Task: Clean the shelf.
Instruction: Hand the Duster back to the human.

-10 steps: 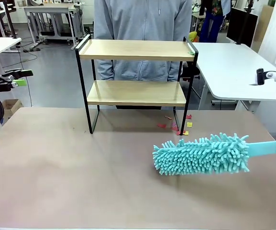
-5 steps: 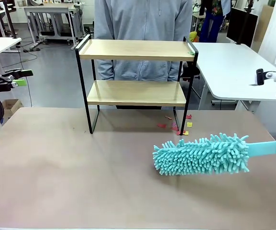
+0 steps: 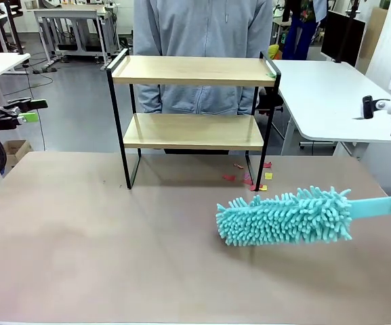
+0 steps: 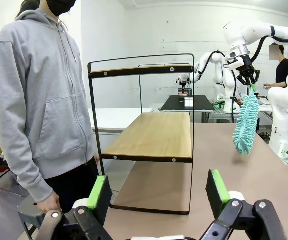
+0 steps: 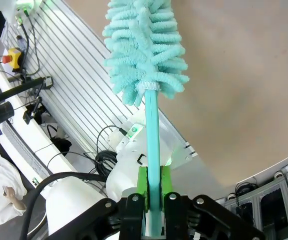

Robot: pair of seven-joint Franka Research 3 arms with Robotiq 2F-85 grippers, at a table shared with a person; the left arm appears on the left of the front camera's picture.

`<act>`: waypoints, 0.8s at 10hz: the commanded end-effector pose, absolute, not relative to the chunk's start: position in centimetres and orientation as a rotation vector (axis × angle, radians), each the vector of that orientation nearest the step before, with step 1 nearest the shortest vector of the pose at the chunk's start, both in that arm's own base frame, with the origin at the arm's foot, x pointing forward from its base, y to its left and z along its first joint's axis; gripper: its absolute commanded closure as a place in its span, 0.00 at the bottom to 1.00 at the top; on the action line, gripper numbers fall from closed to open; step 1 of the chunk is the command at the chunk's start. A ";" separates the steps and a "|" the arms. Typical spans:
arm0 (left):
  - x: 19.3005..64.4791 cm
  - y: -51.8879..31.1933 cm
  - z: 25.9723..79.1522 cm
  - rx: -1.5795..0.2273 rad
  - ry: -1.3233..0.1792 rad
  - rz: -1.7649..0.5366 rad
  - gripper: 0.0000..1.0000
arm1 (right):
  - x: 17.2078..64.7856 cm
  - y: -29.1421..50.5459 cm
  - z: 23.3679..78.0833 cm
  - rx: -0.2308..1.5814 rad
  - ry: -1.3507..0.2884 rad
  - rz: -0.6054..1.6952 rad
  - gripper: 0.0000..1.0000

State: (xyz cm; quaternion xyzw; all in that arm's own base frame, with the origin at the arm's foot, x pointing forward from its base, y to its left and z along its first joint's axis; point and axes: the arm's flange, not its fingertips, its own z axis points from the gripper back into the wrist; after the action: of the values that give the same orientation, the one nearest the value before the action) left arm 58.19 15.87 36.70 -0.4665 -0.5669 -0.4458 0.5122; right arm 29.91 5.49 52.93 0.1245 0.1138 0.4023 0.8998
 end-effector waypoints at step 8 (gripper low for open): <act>37.6 -0.3 38.8 -0.968 -1.417 -0.889 0.00 | 43.6 7.7 51.7 0.408 -0.356 1.457 0.87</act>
State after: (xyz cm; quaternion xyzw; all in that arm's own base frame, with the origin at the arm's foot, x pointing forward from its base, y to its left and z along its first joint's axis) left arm 38.95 0.91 38.73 -0.4294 -0.5743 -0.3967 0.5731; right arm 42.79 6.80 52.20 0.1684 -0.1326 0.6302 0.7463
